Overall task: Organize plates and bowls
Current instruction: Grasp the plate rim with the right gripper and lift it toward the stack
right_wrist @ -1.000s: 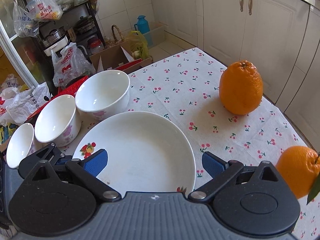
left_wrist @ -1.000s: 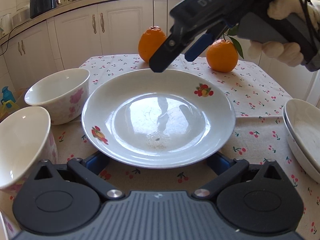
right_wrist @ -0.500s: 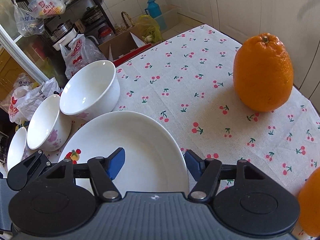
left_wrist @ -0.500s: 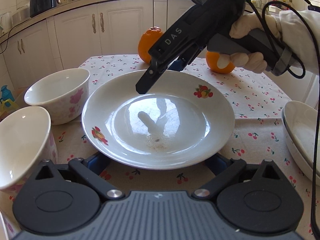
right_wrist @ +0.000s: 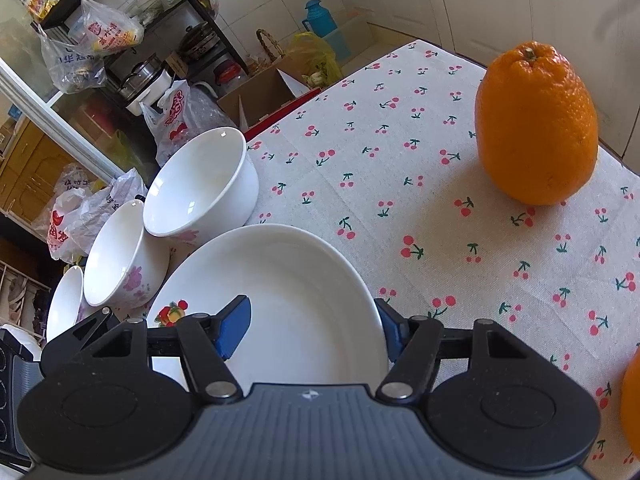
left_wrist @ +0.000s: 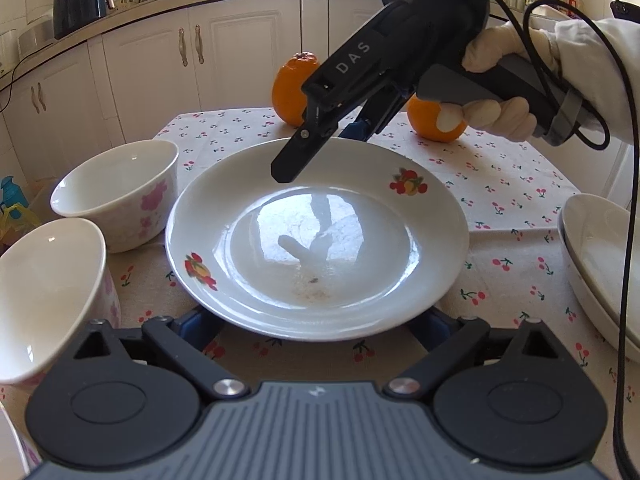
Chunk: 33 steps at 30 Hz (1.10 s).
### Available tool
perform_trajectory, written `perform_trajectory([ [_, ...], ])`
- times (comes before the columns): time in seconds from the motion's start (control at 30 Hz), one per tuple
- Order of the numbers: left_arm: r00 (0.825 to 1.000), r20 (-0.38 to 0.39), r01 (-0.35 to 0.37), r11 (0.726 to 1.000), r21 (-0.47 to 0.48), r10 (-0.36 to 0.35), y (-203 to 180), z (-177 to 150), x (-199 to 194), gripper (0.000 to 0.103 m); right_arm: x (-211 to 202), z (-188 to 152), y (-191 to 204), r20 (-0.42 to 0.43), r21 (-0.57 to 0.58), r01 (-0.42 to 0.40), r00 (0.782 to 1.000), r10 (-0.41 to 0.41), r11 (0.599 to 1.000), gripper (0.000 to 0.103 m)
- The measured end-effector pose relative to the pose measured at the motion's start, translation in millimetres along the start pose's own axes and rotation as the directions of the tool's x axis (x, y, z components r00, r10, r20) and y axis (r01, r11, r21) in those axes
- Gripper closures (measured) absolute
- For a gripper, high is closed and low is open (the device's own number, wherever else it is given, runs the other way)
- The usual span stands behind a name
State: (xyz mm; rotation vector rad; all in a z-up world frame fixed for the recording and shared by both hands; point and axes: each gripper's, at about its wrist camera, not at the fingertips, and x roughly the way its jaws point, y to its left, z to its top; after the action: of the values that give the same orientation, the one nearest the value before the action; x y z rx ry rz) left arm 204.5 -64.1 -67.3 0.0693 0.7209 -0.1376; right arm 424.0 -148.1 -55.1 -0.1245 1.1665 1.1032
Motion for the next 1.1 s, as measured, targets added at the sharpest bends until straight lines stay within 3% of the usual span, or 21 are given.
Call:
perform_trajectory([
  [0.63,0.997,0.024,0.065,0.994,0.086,-0.067,-13.1,4.4,-37.8,0.006,-38.6,-32.3,23.0,0.049,0.037,0.053,0.997,-0.055,0.998,0.031],
  [1.1,0.989,0.036,0.137,0.977,0.163,-0.144,-29.2,2.6,-79.5,0.006,-90.3,-83.3,61.1,0.139,0.096,0.111,0.983,-0.123,0.989,0.031],
])
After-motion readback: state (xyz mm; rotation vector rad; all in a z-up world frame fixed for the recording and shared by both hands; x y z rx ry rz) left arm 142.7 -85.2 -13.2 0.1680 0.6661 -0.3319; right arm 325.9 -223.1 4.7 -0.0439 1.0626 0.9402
